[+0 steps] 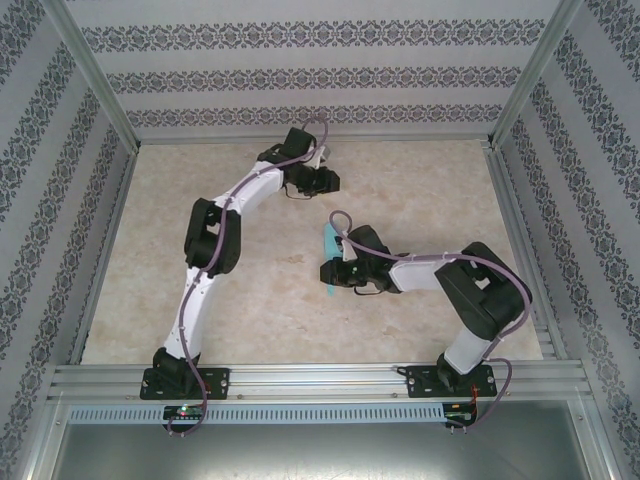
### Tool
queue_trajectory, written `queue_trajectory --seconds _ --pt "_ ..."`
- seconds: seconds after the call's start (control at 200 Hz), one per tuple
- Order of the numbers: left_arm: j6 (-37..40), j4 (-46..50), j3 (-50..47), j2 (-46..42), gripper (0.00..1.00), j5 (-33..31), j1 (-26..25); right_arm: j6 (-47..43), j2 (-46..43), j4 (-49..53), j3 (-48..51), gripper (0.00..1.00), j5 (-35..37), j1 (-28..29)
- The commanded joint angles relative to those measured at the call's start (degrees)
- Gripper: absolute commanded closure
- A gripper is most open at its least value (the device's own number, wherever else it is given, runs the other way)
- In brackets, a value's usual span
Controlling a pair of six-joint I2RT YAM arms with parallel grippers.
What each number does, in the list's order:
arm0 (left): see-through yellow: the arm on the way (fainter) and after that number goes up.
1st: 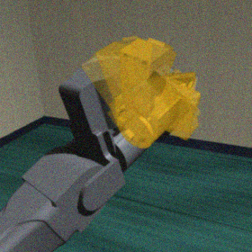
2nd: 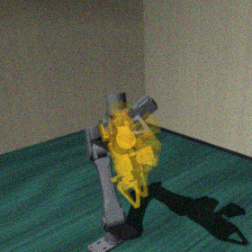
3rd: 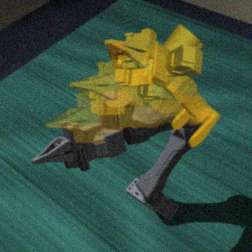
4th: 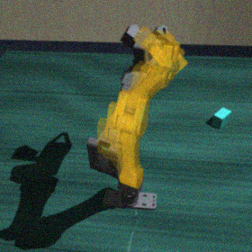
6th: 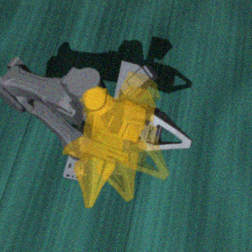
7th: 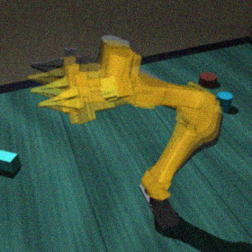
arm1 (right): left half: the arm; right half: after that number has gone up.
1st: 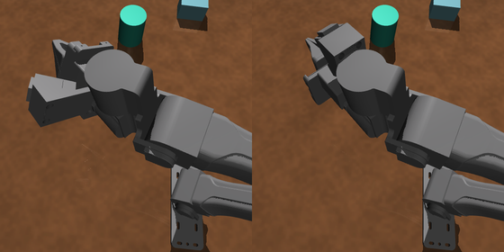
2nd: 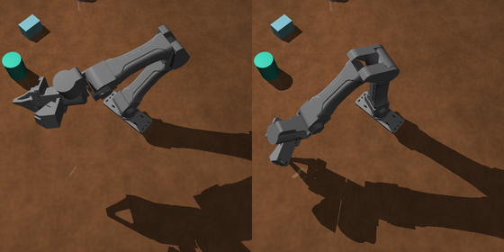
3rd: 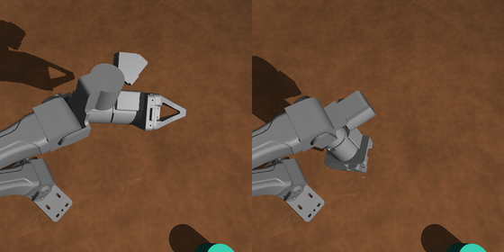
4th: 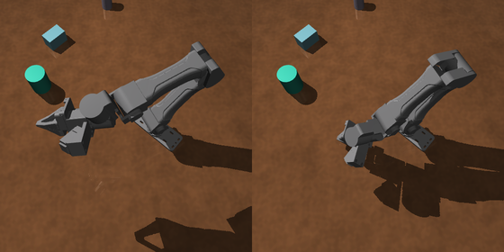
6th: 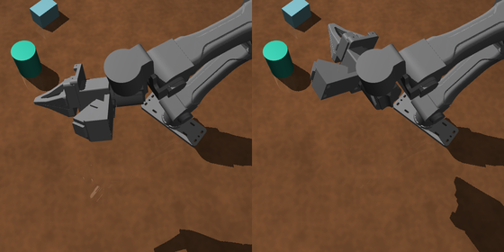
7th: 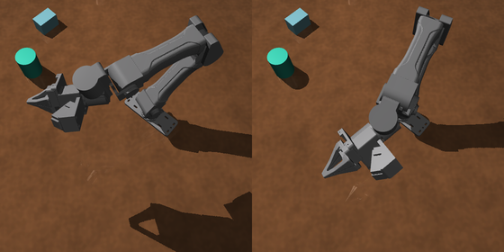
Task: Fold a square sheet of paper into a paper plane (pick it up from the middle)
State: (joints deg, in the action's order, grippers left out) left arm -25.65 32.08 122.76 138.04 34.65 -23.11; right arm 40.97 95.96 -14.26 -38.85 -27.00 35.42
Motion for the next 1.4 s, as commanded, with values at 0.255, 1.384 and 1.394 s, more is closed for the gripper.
queue_trajectory --seconds 0.255,1.384,1.394 --pt "1.7 -5.4 -24.3 -21.2 0.58 -7.1 -1.3 -5.6 -15.7 18.3 -3.6 0.61 -0.1 -9.2" --pt "-8.7 -17.0 -55.0 -30.0 0.73 -23.2 -19.9 -4.5 -5.4 11.4 -3.9 0.53 -7.5 -15.0" --pt "-8.7 -16.9 -55.0 -30.0 0.74 -23.3 -19.9 -4.4 -5.3 11.2 -3.8 0.53 -7.7 -15.0"
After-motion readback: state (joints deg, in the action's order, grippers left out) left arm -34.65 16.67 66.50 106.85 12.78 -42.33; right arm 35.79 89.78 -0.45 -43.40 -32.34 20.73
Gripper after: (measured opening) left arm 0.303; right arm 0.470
